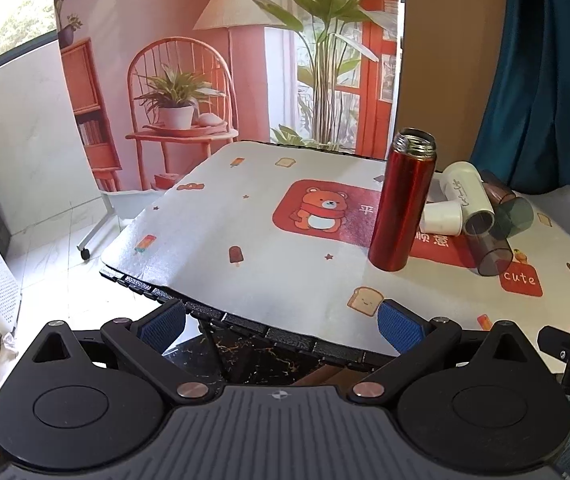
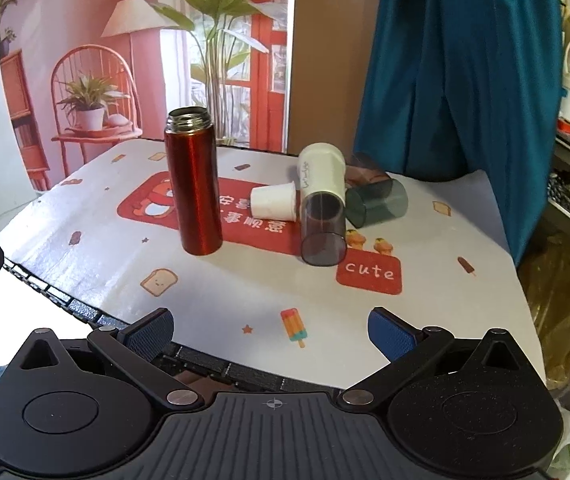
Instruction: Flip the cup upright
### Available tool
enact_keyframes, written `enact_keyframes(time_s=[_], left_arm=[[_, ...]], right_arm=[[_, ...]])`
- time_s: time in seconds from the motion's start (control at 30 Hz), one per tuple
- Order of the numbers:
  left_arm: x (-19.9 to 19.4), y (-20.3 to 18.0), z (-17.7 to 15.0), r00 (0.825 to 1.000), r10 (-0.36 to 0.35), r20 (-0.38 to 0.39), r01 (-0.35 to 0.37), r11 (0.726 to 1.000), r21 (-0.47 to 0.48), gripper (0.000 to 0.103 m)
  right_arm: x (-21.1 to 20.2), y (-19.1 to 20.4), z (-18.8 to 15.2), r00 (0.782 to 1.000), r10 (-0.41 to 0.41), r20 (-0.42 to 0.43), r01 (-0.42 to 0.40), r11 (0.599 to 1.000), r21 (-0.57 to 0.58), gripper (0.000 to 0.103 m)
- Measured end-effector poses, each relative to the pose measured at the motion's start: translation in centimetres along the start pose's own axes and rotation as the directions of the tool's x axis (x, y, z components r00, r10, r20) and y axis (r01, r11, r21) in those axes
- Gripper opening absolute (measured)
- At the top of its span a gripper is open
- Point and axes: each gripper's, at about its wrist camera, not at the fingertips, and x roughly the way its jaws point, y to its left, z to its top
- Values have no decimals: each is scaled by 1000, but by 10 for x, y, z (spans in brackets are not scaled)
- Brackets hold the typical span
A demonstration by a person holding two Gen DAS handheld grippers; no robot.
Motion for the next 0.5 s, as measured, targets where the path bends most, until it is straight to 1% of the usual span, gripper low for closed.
enact_keyframes(time_s=[0.1, 0.23, 0.37, 0.5], left_arm=[[-3, -4, -3, 1000, -1, 7, 0, 1000, 17, 103], [-5, -6, -6, 999, 22, 23, -23, 999, 31, 103], [-5, -2, -7, 998, 51, 27, -51, 998, 21, 103], [-5, -2, -9, 998, 53, 18, -53, 998, 14, 103]], right_arm=[[0, -2, -2, 1000, 1, 7, -1, 1000, 6, 103], [1, -2, -3, 1000, 6, 12, -6, 1000, 2, 103], [2, -1, -4, 1000, 10, 13, -10, 1000, 2, 103], [2, 0, -5, 1000, 17, 11, -17, 1000, -2, 103]])
